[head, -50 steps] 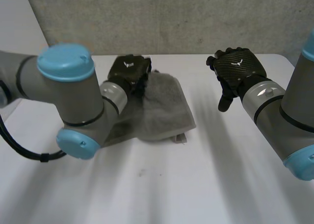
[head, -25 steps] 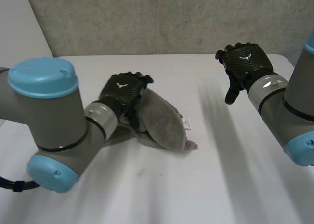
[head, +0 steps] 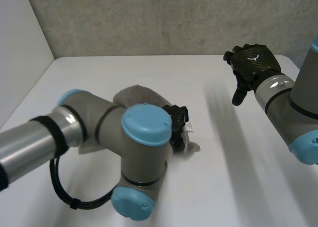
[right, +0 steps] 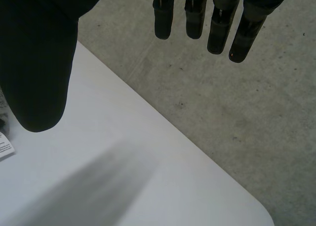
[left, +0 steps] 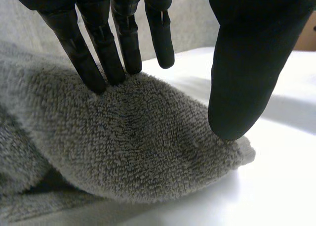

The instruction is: Fold the towel.

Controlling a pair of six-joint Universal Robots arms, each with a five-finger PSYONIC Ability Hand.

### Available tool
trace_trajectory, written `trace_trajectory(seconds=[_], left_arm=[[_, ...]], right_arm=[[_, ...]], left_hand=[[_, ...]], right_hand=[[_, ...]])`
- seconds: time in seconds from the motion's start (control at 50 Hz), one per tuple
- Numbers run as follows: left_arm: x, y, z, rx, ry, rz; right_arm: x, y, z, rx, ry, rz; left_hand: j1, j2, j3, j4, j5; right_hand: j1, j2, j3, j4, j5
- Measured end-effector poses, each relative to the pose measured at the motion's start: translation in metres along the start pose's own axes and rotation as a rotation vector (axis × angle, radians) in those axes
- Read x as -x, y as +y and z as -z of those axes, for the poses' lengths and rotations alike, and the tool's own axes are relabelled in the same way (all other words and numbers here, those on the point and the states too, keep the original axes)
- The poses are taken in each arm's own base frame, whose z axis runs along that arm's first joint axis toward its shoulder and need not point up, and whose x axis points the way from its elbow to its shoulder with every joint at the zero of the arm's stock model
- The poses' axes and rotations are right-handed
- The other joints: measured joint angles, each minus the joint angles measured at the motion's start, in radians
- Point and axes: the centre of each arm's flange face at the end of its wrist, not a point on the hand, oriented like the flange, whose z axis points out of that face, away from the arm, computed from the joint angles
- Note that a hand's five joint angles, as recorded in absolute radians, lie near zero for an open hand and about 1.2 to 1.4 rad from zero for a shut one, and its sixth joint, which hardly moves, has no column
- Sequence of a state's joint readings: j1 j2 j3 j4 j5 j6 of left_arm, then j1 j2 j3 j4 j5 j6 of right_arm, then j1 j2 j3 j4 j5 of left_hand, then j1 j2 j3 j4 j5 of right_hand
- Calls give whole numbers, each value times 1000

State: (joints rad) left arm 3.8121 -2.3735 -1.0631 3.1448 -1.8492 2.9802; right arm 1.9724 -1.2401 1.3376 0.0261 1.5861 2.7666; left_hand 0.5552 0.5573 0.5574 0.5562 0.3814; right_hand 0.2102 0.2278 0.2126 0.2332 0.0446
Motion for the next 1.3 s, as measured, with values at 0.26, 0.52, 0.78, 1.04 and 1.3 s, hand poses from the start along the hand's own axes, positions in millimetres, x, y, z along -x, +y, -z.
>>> trace_trajectory(seconds=[0.26,0.52,0.78,1.04,1.3], left_arm=[[12,13,-13,3,-108,-17],[36,-73,59,-135,-148,21],[59,-98,104,-165,-116,-149],[77,-117,114,-211,-175,-185],[86,-112,112,-187,-197,-181]], right_arm=[[7,16,-8,42,-18,3],[34,58,-40,129,-119,-57],[95,47,-28,146,-441,-573],[139,76,-12,332,-528,-763],[153,96,-3,433,-513,-836]], left_hand=[[566,591,585,589,577],[607,656,652,657,633],[607,658,653,661,637],[607,658,654,661,637],[607,658,654,661,637]], right_hand=[[0,0,0,0,0],[0,0,0,0,0],[0,0,0,0,0],[0,0,0,0,0],[0,0,0,0,0]])
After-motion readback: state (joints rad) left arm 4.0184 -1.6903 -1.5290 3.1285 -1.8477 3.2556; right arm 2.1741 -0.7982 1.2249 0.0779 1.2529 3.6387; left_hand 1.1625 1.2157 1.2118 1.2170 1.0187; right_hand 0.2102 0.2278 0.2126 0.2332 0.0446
